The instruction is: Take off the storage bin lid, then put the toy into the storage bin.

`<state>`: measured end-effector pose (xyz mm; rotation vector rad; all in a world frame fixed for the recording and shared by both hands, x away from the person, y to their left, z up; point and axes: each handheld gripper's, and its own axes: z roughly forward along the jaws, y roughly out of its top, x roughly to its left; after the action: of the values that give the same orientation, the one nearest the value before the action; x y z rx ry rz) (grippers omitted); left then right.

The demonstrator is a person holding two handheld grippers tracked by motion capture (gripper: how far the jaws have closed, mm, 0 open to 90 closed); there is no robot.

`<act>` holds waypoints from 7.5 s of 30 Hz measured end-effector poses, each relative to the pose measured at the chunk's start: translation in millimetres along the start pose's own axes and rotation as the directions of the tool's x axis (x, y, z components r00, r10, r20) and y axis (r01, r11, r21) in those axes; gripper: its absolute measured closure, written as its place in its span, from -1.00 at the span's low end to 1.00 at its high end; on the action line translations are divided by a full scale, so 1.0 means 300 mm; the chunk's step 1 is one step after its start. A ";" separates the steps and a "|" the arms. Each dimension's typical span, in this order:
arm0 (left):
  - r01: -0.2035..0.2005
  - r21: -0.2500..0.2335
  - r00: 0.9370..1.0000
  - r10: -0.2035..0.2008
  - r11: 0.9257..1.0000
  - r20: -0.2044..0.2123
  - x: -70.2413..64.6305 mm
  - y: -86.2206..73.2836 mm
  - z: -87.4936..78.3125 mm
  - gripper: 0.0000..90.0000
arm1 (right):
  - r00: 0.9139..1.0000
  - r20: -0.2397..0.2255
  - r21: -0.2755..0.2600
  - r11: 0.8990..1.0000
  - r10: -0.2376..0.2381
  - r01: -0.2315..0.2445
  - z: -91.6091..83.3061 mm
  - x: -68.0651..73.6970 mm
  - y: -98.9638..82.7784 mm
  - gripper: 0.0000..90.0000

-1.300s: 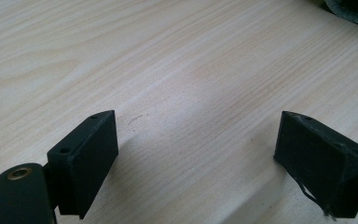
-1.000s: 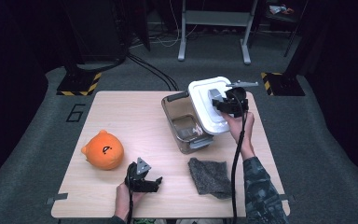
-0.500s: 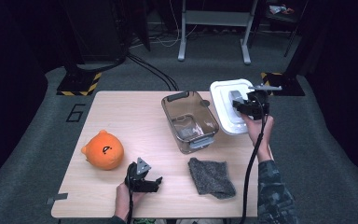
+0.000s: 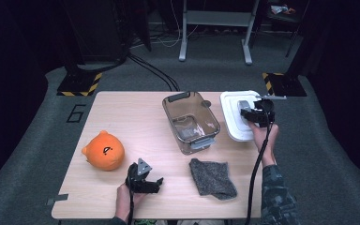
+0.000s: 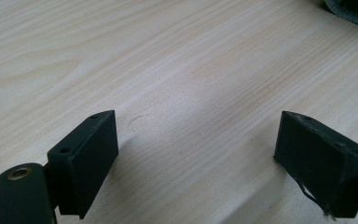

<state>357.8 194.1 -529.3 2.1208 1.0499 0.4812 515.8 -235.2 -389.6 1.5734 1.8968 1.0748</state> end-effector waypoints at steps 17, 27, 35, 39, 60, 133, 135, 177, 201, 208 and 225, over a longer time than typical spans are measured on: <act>0.005 -0.004 1.000 -0.005 1.000 0.000 -0.001 0.000 0.001 -0.71 | 0.999 0.010 0.059 0.998 0.033 -0.034 0.154 -0.019 -0.125 0.50; 0.000 0.000 1.000 0.000 1.000 0.000 0.000 0.000 0.000 -0.71 | 0.998 0.028 0.077 0.995 0.059 -0.061 0.226 -0.031 -0.161 0.50; 0.001 -0.005 1.000 -0.001 1.000 -0.004 -0.003 -0.001 0.001 -0.70 | 0.997 0.069 0.098 0.994 0.037 -0.044 0.276 -0.033 -0.181 0.50; 0.001 -0.005 1.000 -0.001 1.000 -0.004 -0.002 -0.001 0.001 -0.70 | 0.996 0.079 0.106 0.993 0.044 -0.052 0.293 -0.034 -0.187 0.50; 0.006 -0.006 1.000 -0.006 1.000 -0.001 -0.002 0.000 0.001 -0.71 | 1.000 0.010 0.099 0.995 0.008 -0.009 0.193 -0.044 -0.198 -0.56; 0.070 -0.128 0.997 -0.066 0.989 0.034 0.129 0.078 -0.273 -1.00 | 0.970 -0.078 0.128 0.963 -0.228 0.237 -0.035 -0.012 -0.613 -0.99; 0.049 -0.130 0.999 -0.048 0.990 0.008 0.157 0.092 -0.302 -1.00 | 0.971 -0.077 0.128 0.963 -0.227 0.236 -0.034 -0.012 -0.612 -0.99; 0.192 0.013 0.970 -0.188 0.981 -0.156 0.492 0.025 -0.246 -0.08 | 0.973 -0.068 0.128 0.966 -0.219 0.226 -0.034 -0.011 -0.612 -0.96; 0.128 -0.040 0.967 -0.134 0.991 -0.216 0.463 0.071 -0.295 0.39 | 0.975 -0.066 0.126 0.967 -0.214 0.221 -0.033 -0.010 -0.611 -0.96; 0.106 -0.059 0.971 -0.116 0.993 -0.209 0.454 0.111 -0.307 0.39 | 0.975 -0.066 0.127 0.967 -0.214 0.221 -0.033 -0.010 -0.611 -0.96; 0.033 -0.099 0.984 -0.050 0.995 -0.174 0.422 0.283 -0.315 0.39 | 0.973 -0.070 0.126 0.965 -0.221 0.229 -0.033 -0.011 -0.611 -0.95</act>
<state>422.9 300.7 -400.7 1.9958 1.1436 0.6954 397.4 -249.6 -529.3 1.3662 2.1646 0.9190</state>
